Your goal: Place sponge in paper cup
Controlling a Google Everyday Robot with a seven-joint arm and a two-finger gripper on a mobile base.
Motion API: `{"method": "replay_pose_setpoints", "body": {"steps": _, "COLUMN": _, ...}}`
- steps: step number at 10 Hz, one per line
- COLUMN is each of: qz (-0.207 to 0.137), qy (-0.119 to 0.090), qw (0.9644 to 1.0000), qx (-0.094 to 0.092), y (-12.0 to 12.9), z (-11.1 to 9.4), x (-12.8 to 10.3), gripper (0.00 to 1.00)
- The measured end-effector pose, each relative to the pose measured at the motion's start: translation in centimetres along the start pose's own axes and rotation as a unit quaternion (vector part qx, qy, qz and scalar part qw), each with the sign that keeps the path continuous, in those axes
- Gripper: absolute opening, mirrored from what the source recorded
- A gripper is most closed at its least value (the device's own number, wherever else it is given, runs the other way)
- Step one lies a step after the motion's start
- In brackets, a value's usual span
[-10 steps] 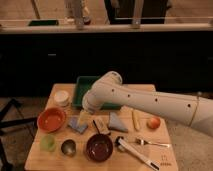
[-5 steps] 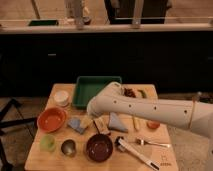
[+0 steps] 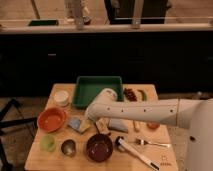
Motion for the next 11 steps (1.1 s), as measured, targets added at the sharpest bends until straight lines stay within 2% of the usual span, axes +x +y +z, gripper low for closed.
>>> {"method": "replay_pose_setpoints", "body": {"steps": 2, "qz": 0.009, "qy": 0.014, "qw": 0.9999, "qx": -0.001, "y": 0.8, "z": 1.6, "x": 0.2, "gripper": 0.8}}
{"method": "replay_pose_setpoints", "body": {"steps": 4, "qz": 0.018, "qy": 0.019, "qw": 0.9997, "qx": -0.002, "y": 1.5, "z": 3.1, "x": 0.3, "gripper": 0.8}}
{"method": "replay_pose_setpoints", "body": {"steps": 8, "qz": 0.038, "qy": -0.006, "qw": 0.9992, "qx": 0.0, "y": 2.4, "z": 5.6, "x": 1.4, "gripper": 0.8}}
{"method": "replay_pose_setpoints", "body": {"steps": 11, "qz": 0.044, "qy": -0.014, "qw": 0.9989, "qx": -0.004, "y": 2.2, "z": 6.4, "x": 1.4, "gripper": 0.8}}
